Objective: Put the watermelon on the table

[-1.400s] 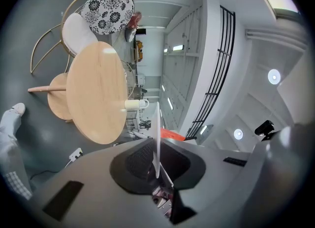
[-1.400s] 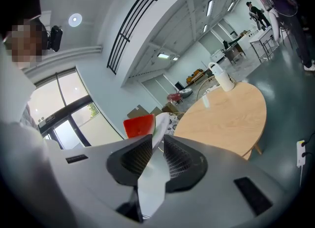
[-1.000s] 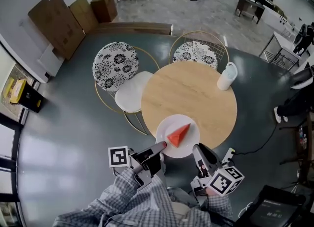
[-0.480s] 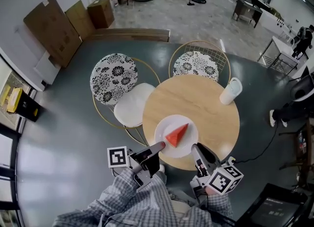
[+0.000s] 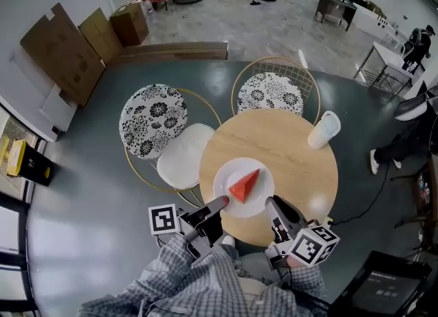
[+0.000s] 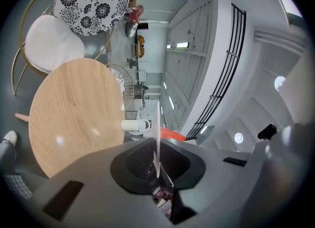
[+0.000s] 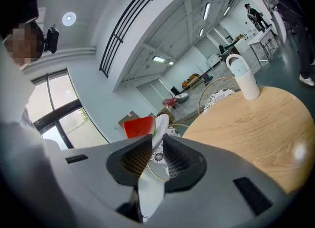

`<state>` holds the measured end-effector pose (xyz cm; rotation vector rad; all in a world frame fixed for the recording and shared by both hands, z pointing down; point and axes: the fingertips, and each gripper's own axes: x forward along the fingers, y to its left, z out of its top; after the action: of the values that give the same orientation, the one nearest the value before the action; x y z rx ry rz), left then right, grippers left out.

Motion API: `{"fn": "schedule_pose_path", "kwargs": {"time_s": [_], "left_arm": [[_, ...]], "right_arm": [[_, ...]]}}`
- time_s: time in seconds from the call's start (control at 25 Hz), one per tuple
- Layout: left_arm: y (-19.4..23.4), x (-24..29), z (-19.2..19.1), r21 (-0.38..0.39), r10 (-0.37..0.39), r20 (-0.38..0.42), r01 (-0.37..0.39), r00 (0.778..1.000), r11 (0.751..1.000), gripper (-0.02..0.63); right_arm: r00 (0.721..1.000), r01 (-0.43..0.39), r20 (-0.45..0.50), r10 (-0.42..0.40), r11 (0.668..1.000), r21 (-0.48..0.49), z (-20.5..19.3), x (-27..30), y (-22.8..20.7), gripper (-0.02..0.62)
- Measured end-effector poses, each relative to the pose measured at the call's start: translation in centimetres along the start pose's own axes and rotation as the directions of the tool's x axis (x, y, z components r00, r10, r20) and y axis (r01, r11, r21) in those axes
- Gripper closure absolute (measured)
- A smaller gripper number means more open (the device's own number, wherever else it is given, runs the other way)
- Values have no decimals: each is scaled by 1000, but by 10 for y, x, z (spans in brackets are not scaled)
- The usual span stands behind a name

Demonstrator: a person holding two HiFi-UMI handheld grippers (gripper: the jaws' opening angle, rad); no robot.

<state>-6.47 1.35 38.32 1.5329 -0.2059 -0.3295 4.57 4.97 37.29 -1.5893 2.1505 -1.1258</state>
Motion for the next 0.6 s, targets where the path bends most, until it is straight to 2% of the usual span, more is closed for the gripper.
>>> {"fn": "schedule_pose_path", "kwargs": {"time_s": [0.6], "left_arm": [[13,2,12,-23,26,-27,-26,999,999,575]], "right_arm": [[998,57,-9,-57,998,28,-5,12,-9,526]]}}
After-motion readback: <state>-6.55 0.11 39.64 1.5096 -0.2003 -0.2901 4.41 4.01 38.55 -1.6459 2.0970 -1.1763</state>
